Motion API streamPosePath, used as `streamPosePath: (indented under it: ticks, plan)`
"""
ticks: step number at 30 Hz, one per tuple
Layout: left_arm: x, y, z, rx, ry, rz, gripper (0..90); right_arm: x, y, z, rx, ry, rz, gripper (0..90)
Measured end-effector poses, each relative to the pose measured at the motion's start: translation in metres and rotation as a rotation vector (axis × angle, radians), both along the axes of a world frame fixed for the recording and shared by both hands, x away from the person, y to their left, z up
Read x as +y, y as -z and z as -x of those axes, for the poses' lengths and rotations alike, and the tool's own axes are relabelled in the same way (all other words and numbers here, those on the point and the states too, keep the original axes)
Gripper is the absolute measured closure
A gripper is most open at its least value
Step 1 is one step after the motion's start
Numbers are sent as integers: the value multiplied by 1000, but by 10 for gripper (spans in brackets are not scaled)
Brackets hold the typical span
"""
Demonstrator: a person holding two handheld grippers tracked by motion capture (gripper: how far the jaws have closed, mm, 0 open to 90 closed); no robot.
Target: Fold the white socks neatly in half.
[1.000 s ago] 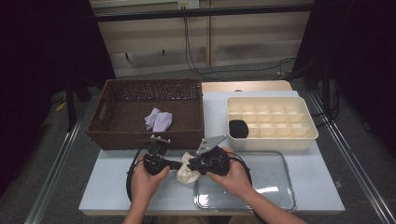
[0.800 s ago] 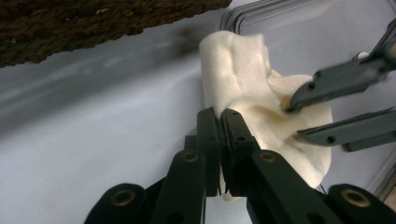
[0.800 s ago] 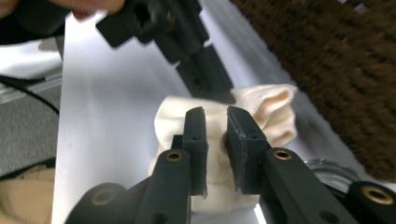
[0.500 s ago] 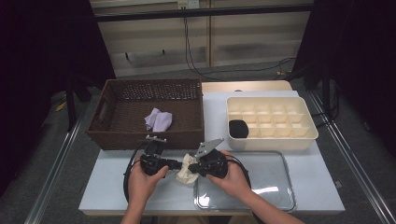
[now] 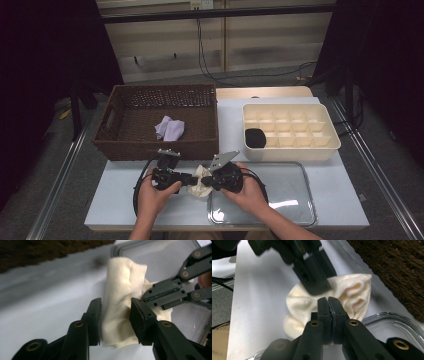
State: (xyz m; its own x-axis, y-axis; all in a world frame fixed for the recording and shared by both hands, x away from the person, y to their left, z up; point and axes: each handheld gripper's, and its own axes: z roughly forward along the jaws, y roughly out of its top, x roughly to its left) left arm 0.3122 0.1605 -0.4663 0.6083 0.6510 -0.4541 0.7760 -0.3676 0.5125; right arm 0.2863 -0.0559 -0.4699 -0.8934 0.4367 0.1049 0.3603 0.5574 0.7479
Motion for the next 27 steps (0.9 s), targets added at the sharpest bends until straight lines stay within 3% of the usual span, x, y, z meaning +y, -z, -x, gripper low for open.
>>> streamPosePath:
  ticks: [3,5,10,14,18,19,21,22,27]
  plan:
    - [0,3,-1,31,-17,26,657,0,1,0,-7,-1,0,888]
    - [3,3,-1,62,-14,43,798,1,1,1,-3,2,0,887]
    - [6,-4,-2,102,-27,54,831,3,1,0,0,3,-4,887]
    - [8,-13,-1,111,-25,37,834,5,2,0,8,1,-8,887]
    - [11,-24,-1,99,-21,-28,836,14,3,-2,8,-6,-16,888]
    - [11,-24,-1,99,-21,-28,836,14,3,-2,8,-6,-16,888]
    - [9,-26,1,91,-70,-39,836,19,4,-4,10,-2,-23,887]
    - [11,-26,-1,84,-32,-68,836,20,4,-5,11,-1,-22,887]
    - [9,-24,0,83,-57,-79,835,16,1,-3,13,3,-11,868]
